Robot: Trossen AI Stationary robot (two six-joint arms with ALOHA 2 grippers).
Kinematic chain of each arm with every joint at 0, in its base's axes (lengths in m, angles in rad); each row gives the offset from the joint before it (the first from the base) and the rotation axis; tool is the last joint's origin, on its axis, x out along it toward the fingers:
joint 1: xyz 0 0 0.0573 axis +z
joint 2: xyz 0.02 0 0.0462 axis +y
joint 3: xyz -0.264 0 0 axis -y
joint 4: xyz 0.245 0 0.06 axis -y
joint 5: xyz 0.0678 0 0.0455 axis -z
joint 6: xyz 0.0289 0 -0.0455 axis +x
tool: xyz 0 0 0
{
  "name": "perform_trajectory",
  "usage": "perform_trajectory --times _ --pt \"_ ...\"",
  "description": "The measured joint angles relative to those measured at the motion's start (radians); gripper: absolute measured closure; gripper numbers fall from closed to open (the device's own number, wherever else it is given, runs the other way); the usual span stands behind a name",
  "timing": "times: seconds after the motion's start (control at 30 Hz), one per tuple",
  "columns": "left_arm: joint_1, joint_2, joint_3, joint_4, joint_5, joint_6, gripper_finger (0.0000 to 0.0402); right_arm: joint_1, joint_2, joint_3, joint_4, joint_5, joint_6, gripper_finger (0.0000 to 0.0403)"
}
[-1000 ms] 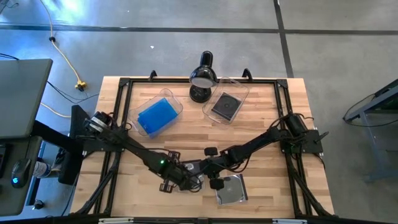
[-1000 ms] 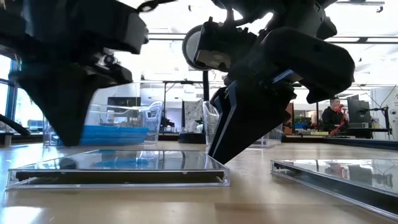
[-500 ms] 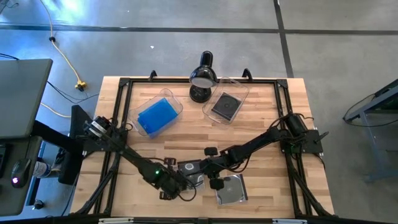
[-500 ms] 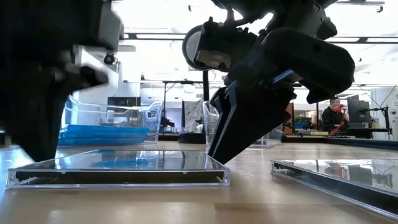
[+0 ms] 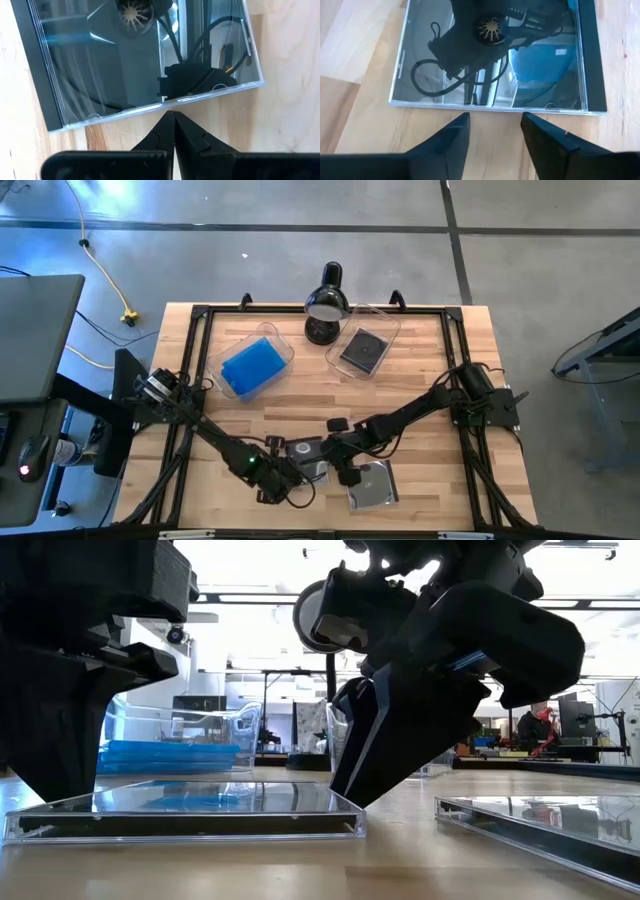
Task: Pick & place jewel cases by type
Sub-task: Put the left black CD case into the right transparent bin
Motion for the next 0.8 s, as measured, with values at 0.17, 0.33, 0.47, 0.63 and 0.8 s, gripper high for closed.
perform_trajectory --times 0.17,0.33,0.47,0.63,0.8 --pt "0.002 0.001 0.0 0.005 -0.031 0.001 0.0401 0.004 0.002 -0.002 0.046 0.005 0.01 0.0197" --pt "0.003 0.002 0.0 0.008 -0.059 0.011 0.0401 0.021 0.007 -0.002 0.05 0.084 0.01 0.0195" --pt "0.004 -0.005 -0.002 0.005 -0.073 0.018 0.0401 0.02 0.007 -0.002 0.042 0.089 0.032 0.0194" --pt "0.006 -0.015 0.036 -0.045 -0.092 0.021 0.0402 0.018 0.006 -0.002 0.036 0.082 0.031 0.0194" --pt "0.006 -0.035 0.097 -0.121 -0.107 0.032 0.0402 0.018 0.005 -0.002 0.035 0.079 0.024 0.0194"
